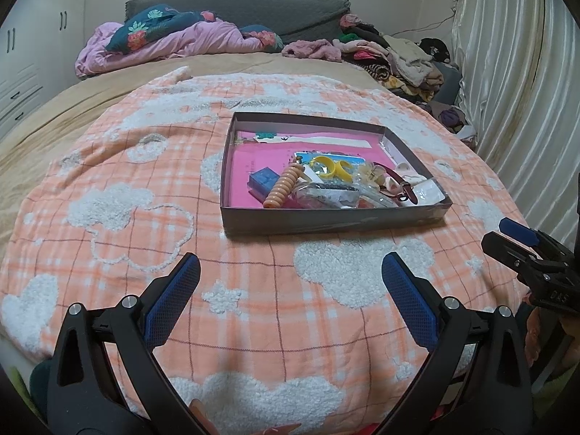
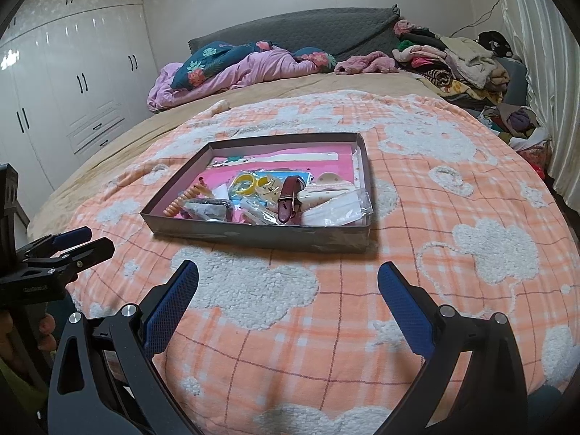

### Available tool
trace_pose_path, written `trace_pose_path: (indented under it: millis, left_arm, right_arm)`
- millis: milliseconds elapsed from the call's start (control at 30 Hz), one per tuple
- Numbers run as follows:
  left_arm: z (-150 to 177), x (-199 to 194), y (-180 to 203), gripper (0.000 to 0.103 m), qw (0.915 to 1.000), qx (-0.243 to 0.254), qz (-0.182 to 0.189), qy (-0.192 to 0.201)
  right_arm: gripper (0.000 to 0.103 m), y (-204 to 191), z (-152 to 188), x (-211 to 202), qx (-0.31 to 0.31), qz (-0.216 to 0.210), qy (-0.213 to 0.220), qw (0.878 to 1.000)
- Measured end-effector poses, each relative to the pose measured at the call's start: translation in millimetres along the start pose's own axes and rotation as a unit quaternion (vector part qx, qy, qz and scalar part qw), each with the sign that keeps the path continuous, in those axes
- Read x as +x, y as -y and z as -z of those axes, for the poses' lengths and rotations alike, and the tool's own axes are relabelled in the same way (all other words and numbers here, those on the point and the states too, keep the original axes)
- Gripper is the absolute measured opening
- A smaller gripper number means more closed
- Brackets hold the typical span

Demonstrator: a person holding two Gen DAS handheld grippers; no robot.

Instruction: Organize jewelry

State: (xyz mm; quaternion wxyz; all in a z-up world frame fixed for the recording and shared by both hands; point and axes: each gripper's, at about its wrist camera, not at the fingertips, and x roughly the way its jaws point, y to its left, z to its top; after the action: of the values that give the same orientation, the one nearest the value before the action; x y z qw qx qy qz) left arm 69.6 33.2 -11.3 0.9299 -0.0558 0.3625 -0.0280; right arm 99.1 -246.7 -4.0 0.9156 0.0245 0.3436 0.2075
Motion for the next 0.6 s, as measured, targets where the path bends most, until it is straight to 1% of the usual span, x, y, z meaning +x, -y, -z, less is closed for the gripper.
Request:
trace_pose_path:
  millis: [200, 367, 500, 600]
  left_arm:
    - [0.6, 3.5, 1.2, 0.094, 0.9999, 0.003, -0.01, -0.006]
    - [1.0, 8.5, -5.7, 0.094, 0.9999, -0.012, -0.001, -0.013]
    - [-1.6, 12.0, -13.7, 0.094, 0.9996, -0.023, -0.003, -0.017]
    - [-6.3, 15.6, -29.9, 0.094, 0.9987, -0.046, -0.012, -0.016]
  right_arm:
    - [0.099, 1.4, -0.6, 0.4, 0.004, 0.009, 0.001, 1.0]
    - [0.099, 8.5, -2.8, 4.3, 0.007, 0.026, 0.004, 1.0]
    - [0.099, 27.9, -8.8, 9.7, 0.021, 0.057, 0.004, 0.998]
    - [0.099, 54.4, -15.1, 16.8, 0.046, 0.084, -0.001, 0.995]
